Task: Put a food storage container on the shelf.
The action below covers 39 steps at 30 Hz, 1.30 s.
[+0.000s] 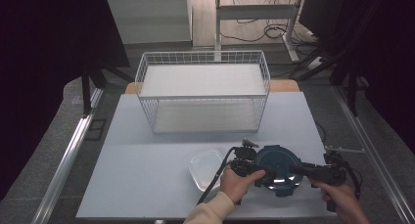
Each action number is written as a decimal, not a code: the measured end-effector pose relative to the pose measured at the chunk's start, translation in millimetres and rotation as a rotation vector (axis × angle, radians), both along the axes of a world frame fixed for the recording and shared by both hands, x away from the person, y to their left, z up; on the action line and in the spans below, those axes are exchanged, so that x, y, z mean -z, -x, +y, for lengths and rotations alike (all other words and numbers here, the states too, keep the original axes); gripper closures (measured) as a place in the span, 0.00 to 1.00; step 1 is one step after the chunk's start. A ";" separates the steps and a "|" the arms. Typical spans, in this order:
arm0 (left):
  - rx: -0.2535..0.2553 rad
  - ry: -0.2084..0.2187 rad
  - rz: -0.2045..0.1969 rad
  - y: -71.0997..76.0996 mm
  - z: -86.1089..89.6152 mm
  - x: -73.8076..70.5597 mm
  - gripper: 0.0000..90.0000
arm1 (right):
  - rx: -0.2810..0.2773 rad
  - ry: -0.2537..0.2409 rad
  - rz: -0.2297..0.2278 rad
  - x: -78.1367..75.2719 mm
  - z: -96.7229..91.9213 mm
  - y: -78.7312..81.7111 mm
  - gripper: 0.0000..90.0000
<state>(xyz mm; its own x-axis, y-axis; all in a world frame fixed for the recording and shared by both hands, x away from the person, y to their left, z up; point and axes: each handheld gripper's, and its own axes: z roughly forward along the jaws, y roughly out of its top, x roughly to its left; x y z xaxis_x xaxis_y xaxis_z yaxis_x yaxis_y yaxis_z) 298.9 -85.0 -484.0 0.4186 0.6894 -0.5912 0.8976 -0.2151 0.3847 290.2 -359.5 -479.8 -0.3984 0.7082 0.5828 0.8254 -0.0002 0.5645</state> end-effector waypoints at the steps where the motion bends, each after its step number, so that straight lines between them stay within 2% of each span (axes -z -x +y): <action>1: 0.005 -0.003 0.003 0.0 -0.3 0.1 0.07 | 0.003 -0.004 0.002 0.2 -0.1 -0.3 0.08; 4: 0.001 0.000 0.012 -0.7 -1.3 0.2 0.07 | 0.007 -0.008 0.015 2.4 -1.1 -2.0 0.09; 12: -0.009 0.001 0.037 -3.8 -2.3 0.0 0.08 | 0.007 -0.019 0.091 13.4 -0.2 -7.0 0.09; 17: -0.019 0.000 0.045 -4.4 -2.7 0.5 0.10 | -0.005 -0.049 0.144 19.0 2.2 -9.1 0.19; 19: -0.021 -0.010 0.038 -4.8 -2.6 0.9 0.13 | 0.004 -0.041 0.161 19.0 3.8 -9.2 0.20; 20: -0.033 -0.009 0.046 -4.5 -3.0 0.7 0.15 | 0.008 -0.043 0.166 18.5 2.6 -9.4 0.22; 23: -0.050 -0.005 0.059 -5.4 -2.7 0.3 0.17 | 0.045 -0.067 0.174 15.9 -3.1 -8.1 0.30; 27: -0.068 0.003 0.070 -5.8 -0.5 -1.2 0.21 | 0.059 -0.066 0.172 14.6 -3.9 -6.9 0.32; 33: -0.095 0.024 0.043 -2.0 -0.4 -6.6 0.28 | 0.079 -0.074 0.166 10.5 -8.0 -2.8 0.35; 36: -0.091 0.020 0.030 -0.7 -0.5 -10.6 0.31 | 0.096 -0.084 0.159 6.6 -11.0 0.2 0.38; 39: -0.092 0.020 0.016 0.1 -0.4 -13.7 0.32 | 0.098 -0.076 0.132 2.1 -11.3 2.4 0.38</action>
<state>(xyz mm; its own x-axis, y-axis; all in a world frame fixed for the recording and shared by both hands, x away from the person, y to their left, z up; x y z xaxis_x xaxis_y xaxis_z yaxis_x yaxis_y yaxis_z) 298.8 -85.5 -470.3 0.3444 0.7125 -0.6113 0.9193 -0.1238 0.3736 287.8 -370.8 -482.0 -0.2461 0.6917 0.6789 0.8864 -0.1228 0.4463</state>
